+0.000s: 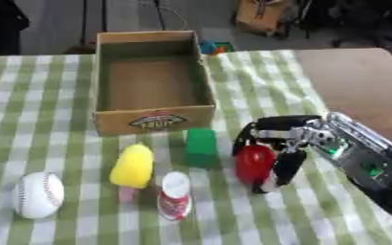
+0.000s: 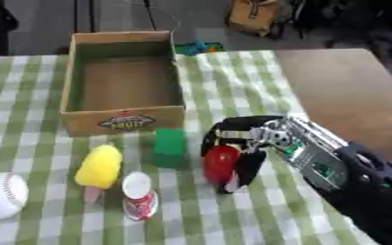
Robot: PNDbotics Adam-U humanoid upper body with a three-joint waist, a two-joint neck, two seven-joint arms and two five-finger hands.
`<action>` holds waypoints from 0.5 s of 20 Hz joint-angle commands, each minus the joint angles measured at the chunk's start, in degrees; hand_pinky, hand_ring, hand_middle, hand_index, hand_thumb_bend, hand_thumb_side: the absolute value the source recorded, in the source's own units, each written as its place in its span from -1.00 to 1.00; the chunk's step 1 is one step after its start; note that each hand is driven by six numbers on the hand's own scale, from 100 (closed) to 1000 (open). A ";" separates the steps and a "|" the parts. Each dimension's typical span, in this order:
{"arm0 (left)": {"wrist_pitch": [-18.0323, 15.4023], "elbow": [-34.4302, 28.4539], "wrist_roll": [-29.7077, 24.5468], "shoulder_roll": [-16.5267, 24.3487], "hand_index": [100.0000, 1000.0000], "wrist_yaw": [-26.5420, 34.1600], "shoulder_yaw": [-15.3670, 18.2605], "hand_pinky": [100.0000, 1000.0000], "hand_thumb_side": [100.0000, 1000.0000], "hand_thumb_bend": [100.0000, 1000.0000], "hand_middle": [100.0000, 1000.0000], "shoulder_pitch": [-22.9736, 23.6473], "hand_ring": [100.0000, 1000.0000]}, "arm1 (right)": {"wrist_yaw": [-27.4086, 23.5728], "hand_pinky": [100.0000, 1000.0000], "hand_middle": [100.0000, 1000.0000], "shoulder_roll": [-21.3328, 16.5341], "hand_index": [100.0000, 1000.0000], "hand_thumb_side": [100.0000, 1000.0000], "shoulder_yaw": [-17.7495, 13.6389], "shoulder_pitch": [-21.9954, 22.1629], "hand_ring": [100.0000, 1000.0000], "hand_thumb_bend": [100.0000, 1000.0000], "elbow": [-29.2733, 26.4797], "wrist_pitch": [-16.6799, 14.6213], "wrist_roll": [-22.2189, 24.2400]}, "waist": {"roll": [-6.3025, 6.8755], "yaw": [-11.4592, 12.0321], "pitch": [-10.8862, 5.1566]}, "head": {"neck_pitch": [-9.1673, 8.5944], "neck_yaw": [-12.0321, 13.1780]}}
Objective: Pick up objects on the table and place them in the box.
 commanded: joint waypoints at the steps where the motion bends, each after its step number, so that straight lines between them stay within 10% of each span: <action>1: -0.01 -0.97 -0.25 0.44 0.28 0.04 0.21 0.47 0.83 -1.00 0.10 -0.17 0.20 | -0.76 -1.00 -0.12 -2.65 0.10 -0.90 -0.97 -1.73 -0.16 -0.71 -1.29 0.09 -0.51 | -0.09 -0.11 -1.43 | -0.28 -0.20; 10: 0.14 -0.97 -0.57 0.73 0.28 0.07 0.12 0.47 0.84 -1.00 0.10 0.28 0.20 | -3.52 -1.00 -0.14 -6.24 0.02 -0.83 -0.79 -5.70 -0.17 -0.80 -4.45 1.36 0.05 | -0.88 -0.24 -2.22 | 0.28 -0.26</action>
